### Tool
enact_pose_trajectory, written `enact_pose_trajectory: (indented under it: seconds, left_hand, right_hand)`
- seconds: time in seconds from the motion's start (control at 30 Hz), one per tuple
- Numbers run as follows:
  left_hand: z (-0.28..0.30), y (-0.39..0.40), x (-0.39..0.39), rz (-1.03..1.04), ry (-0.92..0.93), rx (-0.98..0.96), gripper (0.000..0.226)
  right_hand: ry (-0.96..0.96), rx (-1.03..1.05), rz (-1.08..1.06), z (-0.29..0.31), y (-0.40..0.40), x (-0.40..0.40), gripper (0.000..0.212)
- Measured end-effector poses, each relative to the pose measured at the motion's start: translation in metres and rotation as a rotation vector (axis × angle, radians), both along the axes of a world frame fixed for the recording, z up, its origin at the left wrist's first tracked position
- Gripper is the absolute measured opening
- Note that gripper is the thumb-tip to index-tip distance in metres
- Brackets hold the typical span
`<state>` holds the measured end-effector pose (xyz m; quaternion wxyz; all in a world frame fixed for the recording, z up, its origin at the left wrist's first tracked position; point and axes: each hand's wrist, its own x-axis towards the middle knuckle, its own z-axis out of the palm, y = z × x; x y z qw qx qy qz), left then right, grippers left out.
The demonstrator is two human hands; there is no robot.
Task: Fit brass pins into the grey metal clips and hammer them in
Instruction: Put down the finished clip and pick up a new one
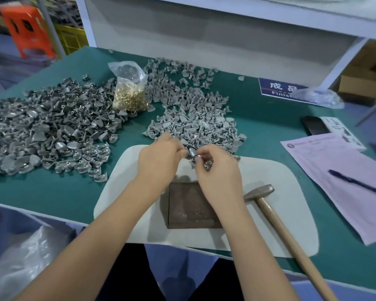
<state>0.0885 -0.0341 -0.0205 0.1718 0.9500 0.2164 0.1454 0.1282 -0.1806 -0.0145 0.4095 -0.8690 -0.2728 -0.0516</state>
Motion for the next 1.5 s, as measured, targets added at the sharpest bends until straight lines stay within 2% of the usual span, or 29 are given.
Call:
enact_pose_trajectory:
  seconds: [0.13, 0.27, 0.43, 0.5, 0.53, 0.67, 0.8, 0.93, 1.13, 1.4, 1.47, 1.5]
  left_hand:
    - [0.016, -0.001, -0.004, -0.087, -0.245, -0.606, 0.014]
    - [0.025, -0.006, -0.011, -0.122, -0.268, -0.736, 0.018]
    - [0.026, -0.005, -0.016, -0.124, -0.25, -0.846, 0.022]
    - [0.027, -0.001, -0.017, -0.156, -0.226, -0.825, 0.022]
    - [0.024, 0.002, -0.016, -0.16, -0.211, -0.756, 0.021]
    - [0.012, 0.015, -0.005, -0.02, -0.072, -0.143, 0.009]
    - [-0.002, 0.014, 0.008, -0.022, 0.02, -0.016, 0.025]
    - [-0.001, 0.014, 0.021, -0.015, 0.028, 0.065, 0.02]
    - [-0.001, 0.019, 0.025, -0.052, 0.043, 0.037, 0.014]
    - [-0.002, 0.018, 0.014, -0.138, -0.027, -0.053, 0.009]
    - [0.008, 0.015, 0.01, -0.113, -0.118, -0.148, 0.007]
    - [0.013, 0.013, 0.006, -0.1, -0.185, -0.264, 0.007]
  right_hand:
    - [0.05, 0.069, 0.058, 0.001, -0.001, 0.0, 0.016]
    - [-0.057, 0.145, 0.016, 0.002, -0.002, -0.004, 0.009]
    - [-0.085, 0.203, 0.038, 0.003, -0.003, -0.006, 0.003]
    - [-0.093, 0.213, 0.051, 0.003, -0.004, -0.006, 0.005]
    - [-0.083, 0.228, 0.055, 0.003, -0.004, -0.005, 0.006]
    - [-0.027, 0.271, 0.012, 0.001, -0.003, -0.002, 0.009]
    - [-0.032, 0.232, 0.015, 0.0, -0.004, -0.001, 0.01]
    - [-0.041, 0.19, 0.054, -0.001, -0.003, -0.001, 0.009]
    - [-0.04, 0.158, 0.062, -0.001, -0.003, 0.0, 0.01]
    - [-0.009, 0.15, 0.065, -0.001, -0.002, 0.001, 0.008]
    - [-0.004, 0.181, 0.052, -0.001, -0.003, 0.001, 0.006]
    - [-0.005, 0.191, 0.04, -0.001, -0.002, 0.002, 0.006]
